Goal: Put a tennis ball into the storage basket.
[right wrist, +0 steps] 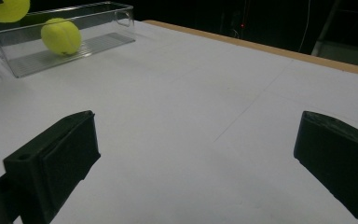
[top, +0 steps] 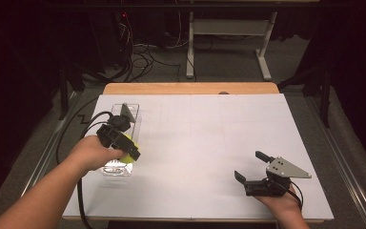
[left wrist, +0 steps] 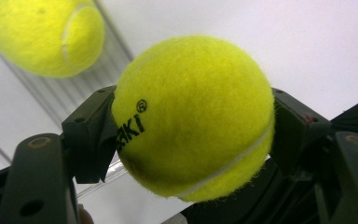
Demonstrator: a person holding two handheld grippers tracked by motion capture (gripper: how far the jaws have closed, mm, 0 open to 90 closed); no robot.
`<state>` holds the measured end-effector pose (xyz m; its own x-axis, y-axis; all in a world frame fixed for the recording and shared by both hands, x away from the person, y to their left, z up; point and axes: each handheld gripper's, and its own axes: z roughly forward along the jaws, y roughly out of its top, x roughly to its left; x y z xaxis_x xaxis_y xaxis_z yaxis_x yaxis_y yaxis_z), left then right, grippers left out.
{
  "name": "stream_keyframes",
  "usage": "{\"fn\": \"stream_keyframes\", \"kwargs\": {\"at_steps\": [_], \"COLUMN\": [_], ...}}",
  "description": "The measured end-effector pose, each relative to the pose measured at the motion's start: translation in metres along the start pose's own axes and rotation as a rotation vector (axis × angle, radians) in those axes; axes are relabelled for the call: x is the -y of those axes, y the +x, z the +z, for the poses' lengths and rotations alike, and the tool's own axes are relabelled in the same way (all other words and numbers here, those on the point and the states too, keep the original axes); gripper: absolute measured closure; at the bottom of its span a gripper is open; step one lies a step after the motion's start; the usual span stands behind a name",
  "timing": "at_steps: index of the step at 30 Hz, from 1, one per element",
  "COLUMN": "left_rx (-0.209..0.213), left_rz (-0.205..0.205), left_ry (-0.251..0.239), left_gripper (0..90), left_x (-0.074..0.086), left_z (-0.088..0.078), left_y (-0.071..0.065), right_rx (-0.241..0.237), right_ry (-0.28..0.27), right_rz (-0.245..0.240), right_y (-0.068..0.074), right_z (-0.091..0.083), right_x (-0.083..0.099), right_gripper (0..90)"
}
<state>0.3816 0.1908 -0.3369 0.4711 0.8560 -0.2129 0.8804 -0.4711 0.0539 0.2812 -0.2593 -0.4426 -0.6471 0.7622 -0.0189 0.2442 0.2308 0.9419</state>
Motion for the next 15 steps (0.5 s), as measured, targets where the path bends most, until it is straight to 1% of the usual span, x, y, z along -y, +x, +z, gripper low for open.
{"fn": "stream_keyframes", "kwargs": {"at_steps": [1,5,10,13,15], "left_rx": [-0.007,-0.011,-0.017,-0.020,-0.029], "left_rz": [-0.013,-0.036,-0.057,-0.064,-0.080], "left_ry": [-0.005,-0.012,-0.012,-0.009,-0.012], "left_gripper": [27.1,27.0,27.0,27.0,27.0], "left_x": [0.002,0.004,0.007,0.009,0.011], "left_z": [-0.001,-0.001,0.001,0.002,0.003], "left_y": [0.005,0.014,0.023,0.027,0.032], "right_rx": [-0.001,-0.002,0.002,0.003,0.002], "right_ry": [0.002,-0.002,-0.005,-0.006,-0.007], "right_rz": [-0.003,-0.008,-0.005,-0.005,-0.005], "right_y": [0.000,0.000,-0.001,-0.001,-0.001], "right_z": [0.001,0.000,-0.001,-0.001,-0.002], "right_x": [0.000,-0.001,0.000,0.000,0.000], "right_gripper": [0.1,0.1,0.1,0.1,0.1]}}
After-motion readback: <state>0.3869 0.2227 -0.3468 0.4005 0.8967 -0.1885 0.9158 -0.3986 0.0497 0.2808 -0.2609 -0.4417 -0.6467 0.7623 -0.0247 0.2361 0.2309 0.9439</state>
